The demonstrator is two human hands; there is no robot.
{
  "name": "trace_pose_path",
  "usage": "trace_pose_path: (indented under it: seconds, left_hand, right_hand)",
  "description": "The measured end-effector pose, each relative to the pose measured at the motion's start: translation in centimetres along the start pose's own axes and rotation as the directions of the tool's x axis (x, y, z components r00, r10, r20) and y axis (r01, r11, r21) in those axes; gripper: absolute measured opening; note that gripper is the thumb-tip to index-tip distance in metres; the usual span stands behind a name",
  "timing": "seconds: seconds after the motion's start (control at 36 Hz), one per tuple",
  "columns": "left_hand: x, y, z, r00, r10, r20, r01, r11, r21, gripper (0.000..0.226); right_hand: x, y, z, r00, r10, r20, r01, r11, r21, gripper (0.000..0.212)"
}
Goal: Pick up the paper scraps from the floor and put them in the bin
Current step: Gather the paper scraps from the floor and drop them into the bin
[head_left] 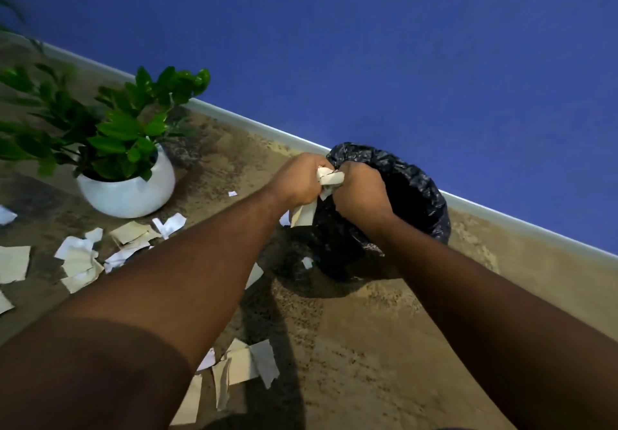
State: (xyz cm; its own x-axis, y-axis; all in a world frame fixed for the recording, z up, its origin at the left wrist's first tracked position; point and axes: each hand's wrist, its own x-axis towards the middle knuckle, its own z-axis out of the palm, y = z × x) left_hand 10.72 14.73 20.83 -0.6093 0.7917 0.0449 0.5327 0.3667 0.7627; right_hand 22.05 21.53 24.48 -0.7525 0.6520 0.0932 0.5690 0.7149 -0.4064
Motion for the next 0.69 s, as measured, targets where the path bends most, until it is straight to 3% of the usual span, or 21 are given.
trace_pose_path:
  seconds: [0.14, 0.31, 0.39, 0.5, 0.69]
  left_hand:
    - [1.4, 2.9, 1.1, 0.994, 0.005, -0.112, 0.004, 0.997, 0.078, 0.025]
    - [2.6, 6.0, 2.6, 0.953, -0.049, -0.3, 0.042, 0.999, -0.029, 0.024]
    - [3.0, 6.8, 3.4, 0.944, -0.083, -0.32, 0.065, 0.996, -0.064, 0.019]
    - [3.3, 7.2, 4.4, 0.959, -0.185, -0.214, 0.142, 0.969, -0.203, 0.04]
    - [2.7, 6.4, 5.0, 0.988, -0.141, 0.063, 0.153, 0.947, -0.283, 0.088]
  right_hand:
    - [1.2, 2.2, -1.3, 0.996, 0.091, -0.013, -0.09, 0.995, 0.047, 0.009]
    - [2.2, 4.6, -2.4, 0.977, 0.182, -0.109, -0.17, 0.979, 0.112, 0.006]
    - [2.3, 5.6, -2.5, 0.966, 0.231, -0.117, -0.212, 0.965, 0.153, 0.009]
    - [2.3, 7.0, -2.4, 0.952, 0.291, -0.094, -0.271, 0.945, 0.184, 0.021]
    - [1.9, 9.3, -1.5, 0.95, 0.313, -0.007, -0.304, 0.926, 0.223, 0.049]
